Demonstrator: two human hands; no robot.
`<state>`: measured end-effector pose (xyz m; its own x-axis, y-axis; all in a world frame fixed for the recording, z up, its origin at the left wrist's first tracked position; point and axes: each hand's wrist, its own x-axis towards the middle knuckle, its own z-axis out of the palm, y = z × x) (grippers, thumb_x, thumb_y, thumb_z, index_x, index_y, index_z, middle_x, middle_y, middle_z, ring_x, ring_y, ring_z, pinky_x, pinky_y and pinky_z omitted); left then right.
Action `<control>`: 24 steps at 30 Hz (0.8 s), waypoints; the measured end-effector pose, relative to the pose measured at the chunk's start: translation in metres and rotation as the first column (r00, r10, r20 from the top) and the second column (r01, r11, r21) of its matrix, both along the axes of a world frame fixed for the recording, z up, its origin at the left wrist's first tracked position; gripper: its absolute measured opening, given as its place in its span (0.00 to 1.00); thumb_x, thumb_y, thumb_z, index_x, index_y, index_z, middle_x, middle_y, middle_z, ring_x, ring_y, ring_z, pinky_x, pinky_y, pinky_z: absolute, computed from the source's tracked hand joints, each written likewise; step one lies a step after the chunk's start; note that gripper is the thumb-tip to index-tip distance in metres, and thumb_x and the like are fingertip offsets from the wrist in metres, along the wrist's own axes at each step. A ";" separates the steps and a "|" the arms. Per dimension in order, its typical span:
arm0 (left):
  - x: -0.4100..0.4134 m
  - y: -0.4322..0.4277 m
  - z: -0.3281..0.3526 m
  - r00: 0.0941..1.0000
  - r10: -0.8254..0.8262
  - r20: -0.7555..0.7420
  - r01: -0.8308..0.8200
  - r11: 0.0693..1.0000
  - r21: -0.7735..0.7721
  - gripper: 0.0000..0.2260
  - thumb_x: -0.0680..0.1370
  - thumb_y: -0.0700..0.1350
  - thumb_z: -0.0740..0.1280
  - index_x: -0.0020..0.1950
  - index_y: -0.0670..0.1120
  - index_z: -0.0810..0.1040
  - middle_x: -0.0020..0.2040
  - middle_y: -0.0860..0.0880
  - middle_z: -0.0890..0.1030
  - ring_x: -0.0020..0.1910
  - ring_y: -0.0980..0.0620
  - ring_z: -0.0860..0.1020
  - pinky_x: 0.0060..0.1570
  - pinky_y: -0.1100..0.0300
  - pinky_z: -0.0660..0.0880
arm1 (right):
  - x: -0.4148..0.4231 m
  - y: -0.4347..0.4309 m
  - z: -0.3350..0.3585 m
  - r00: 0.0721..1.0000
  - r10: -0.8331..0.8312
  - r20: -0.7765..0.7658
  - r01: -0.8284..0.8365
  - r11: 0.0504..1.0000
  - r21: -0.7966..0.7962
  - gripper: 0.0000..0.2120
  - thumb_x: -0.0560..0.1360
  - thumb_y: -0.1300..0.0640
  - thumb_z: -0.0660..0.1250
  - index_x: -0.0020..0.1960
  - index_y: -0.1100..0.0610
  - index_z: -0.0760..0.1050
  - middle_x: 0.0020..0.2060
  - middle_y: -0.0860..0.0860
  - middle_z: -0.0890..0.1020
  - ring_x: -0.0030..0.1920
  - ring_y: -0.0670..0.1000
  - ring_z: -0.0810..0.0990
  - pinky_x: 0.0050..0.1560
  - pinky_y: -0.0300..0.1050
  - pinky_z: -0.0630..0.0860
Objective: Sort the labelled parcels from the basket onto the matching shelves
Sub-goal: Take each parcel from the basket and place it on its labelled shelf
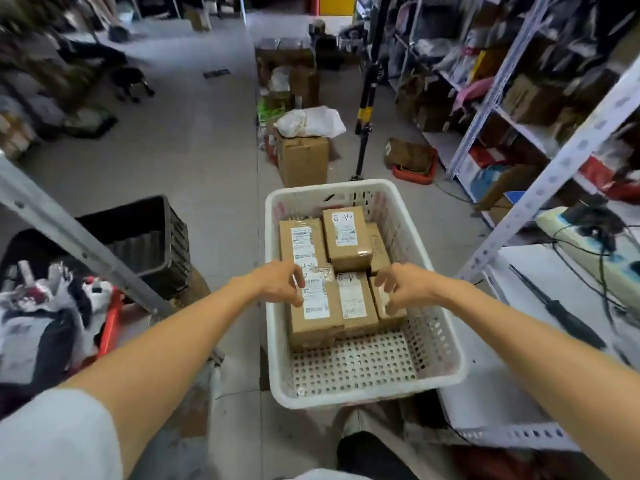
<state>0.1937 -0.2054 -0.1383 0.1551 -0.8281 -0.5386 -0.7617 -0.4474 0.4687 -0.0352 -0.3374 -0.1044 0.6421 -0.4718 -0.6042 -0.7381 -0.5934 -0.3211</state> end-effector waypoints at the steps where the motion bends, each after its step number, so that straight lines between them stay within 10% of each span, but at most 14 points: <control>1: 0.002 -0.005 -0.005 1.000 0.028 -0.005 -0.028 1.000 0.002 0.16 0.69 0.47 0.74 0.55 0.50 0.76 0.47 0.53 0.80 0.48 0.53 0.79 0.52 0.54 0.78 | 0.007 -0.011 -0.005 1.000 0.020 -0.017 -0.020 1.000 0.012 0.31 0.68 0.58 0.74 0.69 0.56 0.69 0.59 0.52 0.77 0.55 0.52 0.77 0.53 0.44 0.76; 17: -0.003 -0.038 -0.156 0.889 0.450 -0.082 -0.423 0.878 0.224 0.23 0.73 0.43 0.70 0.67 0.43 0.70 0.57 0.46 0.76 0.53 0.49 0.75 0.49 0.59 0.71 | 0.063 -0.064 -0.174 0.980 0.074 -0.183 -0.009 0.943 0.334 0.38 0.70 0.58 0.74 0.74 0.57 0.60 0.65 0.56 0.74 0.62 0.56 0.74 0.57 0.45 0.73; 24: -0.011 -0.054 -0.230 0.741 0.647 -0.180 -0.624 0.762 0.172 0.43 0.69 0.42 0.74 0.76 0.41 0.50 0.72 0.43 0.64 0.70 0.44 0.65 0.69 0.49 0.66 | 0.082 -0.071 -0.256 0.941 -0.328 -0.081 0.330 0.841 0.428 0.49 0.67 0.55 0.78 0.78 0.53 0.50 0.72 0.55 0.66 0.69 0.56 0.68 0.63 0.46 0.69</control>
